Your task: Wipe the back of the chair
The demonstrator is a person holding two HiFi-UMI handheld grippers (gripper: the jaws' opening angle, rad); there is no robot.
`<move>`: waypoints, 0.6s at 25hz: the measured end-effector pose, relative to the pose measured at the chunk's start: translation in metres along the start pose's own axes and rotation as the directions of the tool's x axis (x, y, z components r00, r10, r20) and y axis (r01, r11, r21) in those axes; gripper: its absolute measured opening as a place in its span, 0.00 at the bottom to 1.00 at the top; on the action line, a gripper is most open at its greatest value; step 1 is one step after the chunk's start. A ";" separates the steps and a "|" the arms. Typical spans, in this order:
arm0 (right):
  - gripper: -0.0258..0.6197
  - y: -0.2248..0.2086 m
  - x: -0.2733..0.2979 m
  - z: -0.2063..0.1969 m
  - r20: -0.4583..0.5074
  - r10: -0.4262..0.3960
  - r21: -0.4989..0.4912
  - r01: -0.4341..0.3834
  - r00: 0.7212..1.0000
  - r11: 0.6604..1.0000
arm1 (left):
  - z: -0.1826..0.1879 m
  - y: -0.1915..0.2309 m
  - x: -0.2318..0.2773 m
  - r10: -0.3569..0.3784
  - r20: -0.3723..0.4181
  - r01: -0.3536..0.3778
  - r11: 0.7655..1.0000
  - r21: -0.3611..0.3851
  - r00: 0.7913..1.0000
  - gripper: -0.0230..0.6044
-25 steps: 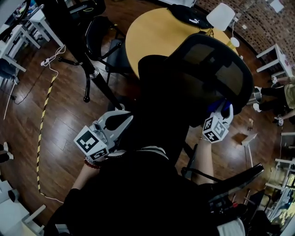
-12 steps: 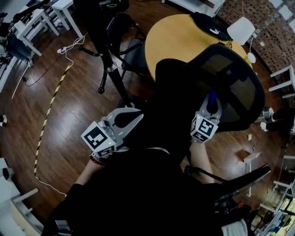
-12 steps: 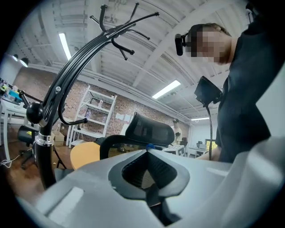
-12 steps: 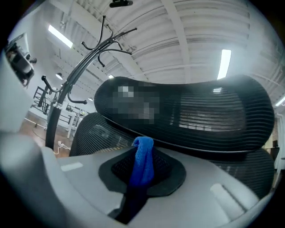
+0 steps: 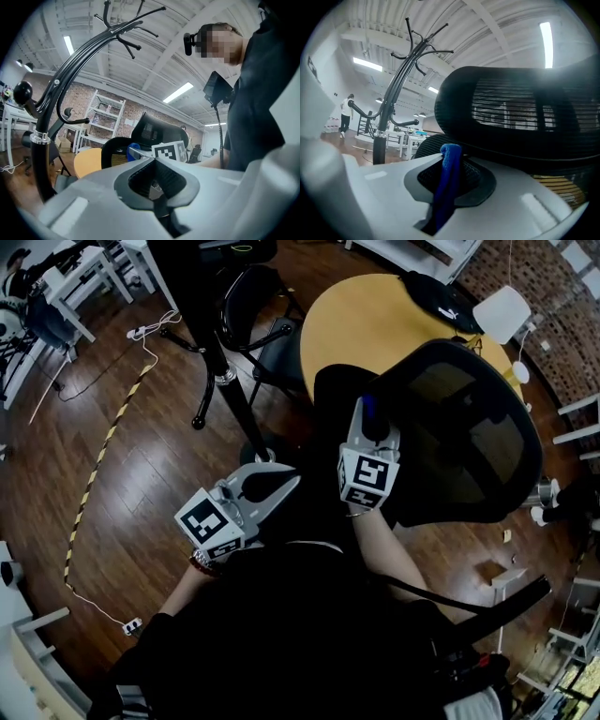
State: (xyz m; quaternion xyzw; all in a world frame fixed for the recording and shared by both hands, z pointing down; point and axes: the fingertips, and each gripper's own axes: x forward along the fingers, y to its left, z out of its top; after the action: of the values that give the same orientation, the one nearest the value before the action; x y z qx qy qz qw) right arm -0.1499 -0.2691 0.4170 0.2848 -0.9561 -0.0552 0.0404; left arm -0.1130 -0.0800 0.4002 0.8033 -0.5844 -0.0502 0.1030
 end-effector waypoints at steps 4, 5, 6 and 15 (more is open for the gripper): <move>0.09 0.026 0.019 0.009 0.010 0.056 0.007 -0.056 0.998 0.998 | 0.002 0.002 -0.004 0.042 0.002 -0.042 0.999 -0.002 0.999 0.05; 0.09 0.034 0.024 0.010 0.006 0.075 0.011 -0.075 0.997 0.997 | 0.002 0.003 -0.006 0.051 0.004 -0.051 0.999 -0.004 0.999 0.05; 0.09 0.044 0.029 0.011 -0.001 0.096 0.014 -0.096 0.995 0.995 | 0.002 0.004 -0.009 0.059 0.006 -0.059 0.998 -0.005 0.998 0.05; 0.09 0.093 0.037 0.017 0.023 0.314 0.055 -0.314 0.949 0.948 | 0.008 0.001 -0.006 0.022 0.027 -0.023 1.000 0.020 0.999 0.05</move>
State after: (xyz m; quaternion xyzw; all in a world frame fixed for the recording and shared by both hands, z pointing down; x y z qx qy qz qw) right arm -0.2328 -0.2104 0.4134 0.1297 -0.9907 -0.0224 0.0338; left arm -0.1173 -0.0753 0.3923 0.7970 -0.5952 -0.0539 0.0877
